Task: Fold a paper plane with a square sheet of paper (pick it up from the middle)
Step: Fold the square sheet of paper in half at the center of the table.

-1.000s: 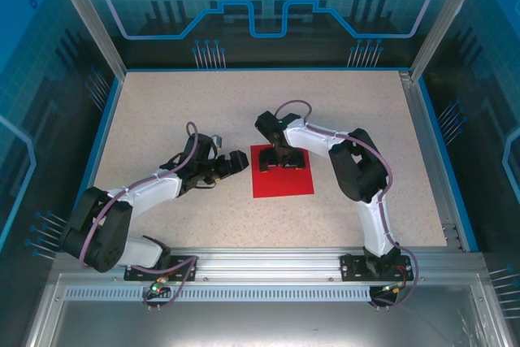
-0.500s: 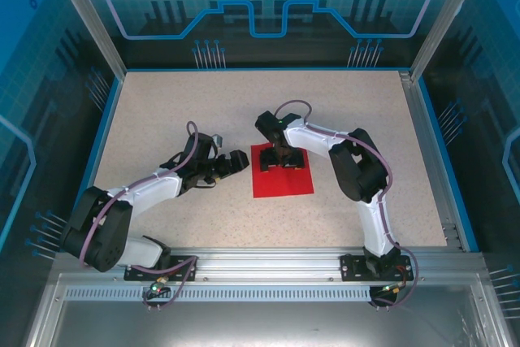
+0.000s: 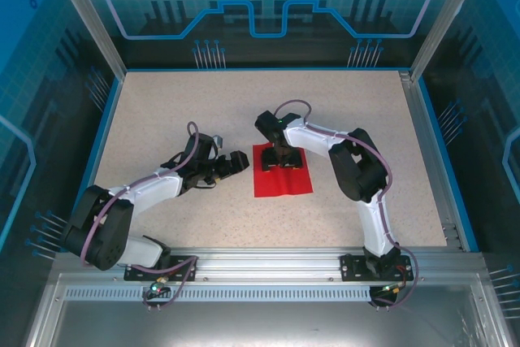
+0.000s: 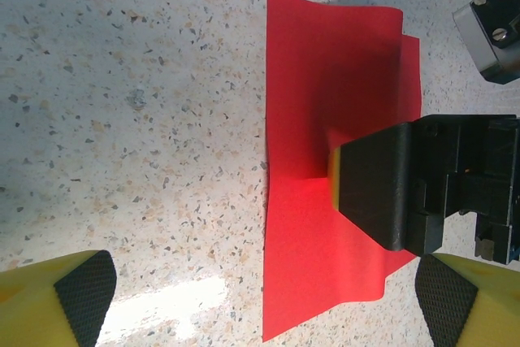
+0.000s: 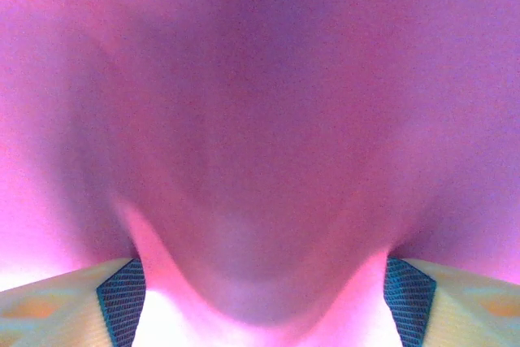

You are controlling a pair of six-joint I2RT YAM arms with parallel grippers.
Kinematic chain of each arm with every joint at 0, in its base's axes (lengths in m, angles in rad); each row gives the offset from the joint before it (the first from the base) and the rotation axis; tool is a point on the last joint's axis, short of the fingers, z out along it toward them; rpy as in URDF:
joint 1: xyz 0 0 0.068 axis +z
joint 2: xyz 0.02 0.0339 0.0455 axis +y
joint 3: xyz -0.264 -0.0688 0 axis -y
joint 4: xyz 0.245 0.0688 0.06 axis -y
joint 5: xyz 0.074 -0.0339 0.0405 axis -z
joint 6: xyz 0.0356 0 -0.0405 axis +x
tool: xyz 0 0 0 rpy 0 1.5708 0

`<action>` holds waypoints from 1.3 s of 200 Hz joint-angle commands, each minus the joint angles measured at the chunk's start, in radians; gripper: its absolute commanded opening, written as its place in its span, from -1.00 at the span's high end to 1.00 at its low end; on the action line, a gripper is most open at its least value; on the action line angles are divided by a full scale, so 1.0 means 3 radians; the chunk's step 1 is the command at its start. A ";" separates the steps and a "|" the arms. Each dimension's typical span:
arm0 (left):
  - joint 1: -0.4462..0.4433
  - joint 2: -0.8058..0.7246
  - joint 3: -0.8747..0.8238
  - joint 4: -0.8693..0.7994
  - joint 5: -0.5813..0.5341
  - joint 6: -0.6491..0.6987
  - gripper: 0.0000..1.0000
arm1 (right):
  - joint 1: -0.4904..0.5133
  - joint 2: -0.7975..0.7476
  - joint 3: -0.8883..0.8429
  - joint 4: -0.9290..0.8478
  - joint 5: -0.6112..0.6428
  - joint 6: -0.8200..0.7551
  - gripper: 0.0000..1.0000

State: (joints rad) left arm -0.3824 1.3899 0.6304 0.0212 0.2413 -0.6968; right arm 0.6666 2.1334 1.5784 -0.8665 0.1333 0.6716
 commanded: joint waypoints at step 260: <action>0.0243 0.0173 0.0268 0.0093 0.0900 -0.0164 -0.97 | -0.0724 -0.0788 -0.1709 0.2695 -0.2636 0.0771 0.11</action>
State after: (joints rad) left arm -0.3157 1.3952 0.6735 0.0280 0.4255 -0.7532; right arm 0.4576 1.8675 1.0367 0.0666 -0.6796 0.9672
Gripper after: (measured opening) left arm 0.988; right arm 0.436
